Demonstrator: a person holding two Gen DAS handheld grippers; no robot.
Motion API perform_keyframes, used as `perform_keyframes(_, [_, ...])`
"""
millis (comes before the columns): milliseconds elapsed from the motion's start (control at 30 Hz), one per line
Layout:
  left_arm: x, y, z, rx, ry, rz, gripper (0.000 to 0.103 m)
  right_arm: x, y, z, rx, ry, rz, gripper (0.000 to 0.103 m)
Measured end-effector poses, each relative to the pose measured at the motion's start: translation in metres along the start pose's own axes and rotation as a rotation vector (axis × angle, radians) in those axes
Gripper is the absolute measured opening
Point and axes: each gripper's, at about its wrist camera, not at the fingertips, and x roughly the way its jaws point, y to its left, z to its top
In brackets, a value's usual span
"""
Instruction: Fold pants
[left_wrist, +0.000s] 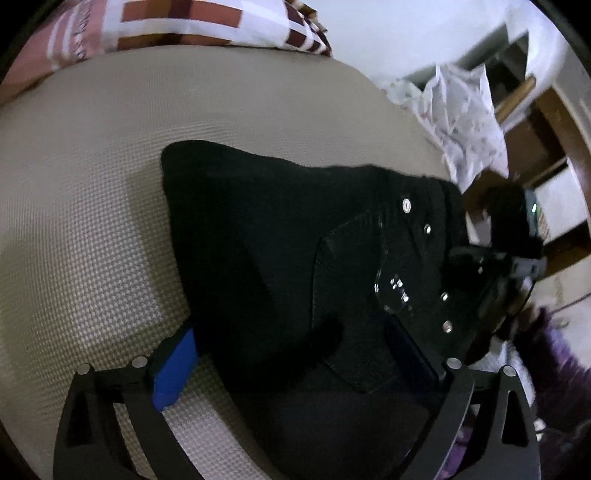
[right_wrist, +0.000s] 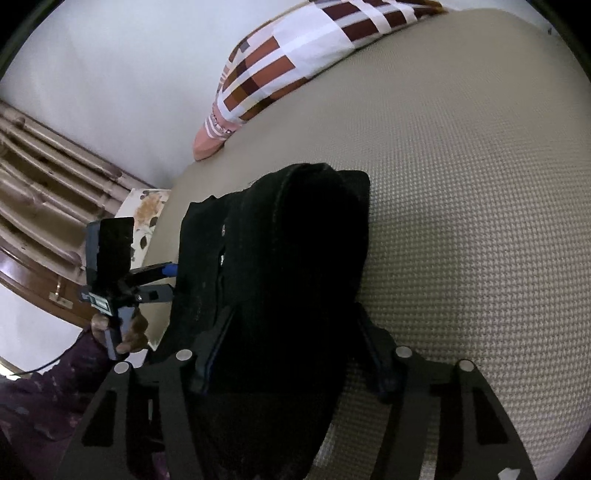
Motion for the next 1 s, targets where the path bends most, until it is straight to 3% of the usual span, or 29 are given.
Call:
perform_keyframes(167, [0.007,-0.013,-0.002,0.037,0.012,0.061,0.096,0.003,0.002,0.006,-0.006,0.073,0.008,0.058])
perform_keyframes(267, [0.008,-0.015,-0.004,0.006,-0.02,0.071,0.095,0.008,0.007,0.006,-0.002,0.081,0.011,0.063])
perform_keyframes(333, [0.006,-0.014,-0.004,-0.009,-0.037,0.073,0.083,0.012,0.012,0.005,-0.006,0.089,0.006,0.057])
perform_keyframes(367, [0.005,-0.01,-0.003,-0.024,-0.042,0.066,0.08,0.016,0.016,0.004,-0.01,0.101,-0.002,0.045])
perform_keyframes(433, [0.001,0.001,-0.003,-0.059,-0.05,0.084,0.054,0.02,0.018,0.004,-0.008,0.108,-0.01,0.042])
perform_keyframes(533, [-0.002,0.012,-0.002,-0.068,-0.035,0.052,0.05,0.021,0.012,0.007,0.006,0.124,0.019,0.04])
perform_keyframes(833, [0.0,0.023,0.006,-0.084,0.007,-0.027,0.052,0.024,0.004,0.009,0.071,0.148,0.087,0.053])
perform_keyframes(867, [0.0,0.023,0.005,-0.09,-0.007,-0.024,0.052,0.024,0.007,0.008,0.063,0.143,0.076,0.052])
perform_keyframes(933, [-0.001,0.021,0.004,-0.114,-0.036,-0.014,0.039,0.022,0.014,0.002,0.041,0.135,0.035,0.041])
perform_keyframes(1000, [-0.005,0.016,0.001,-0.133,-0.074,0.003,0.032,0.022,0.01,0.001,0.111,0.114,0.076,0.035])
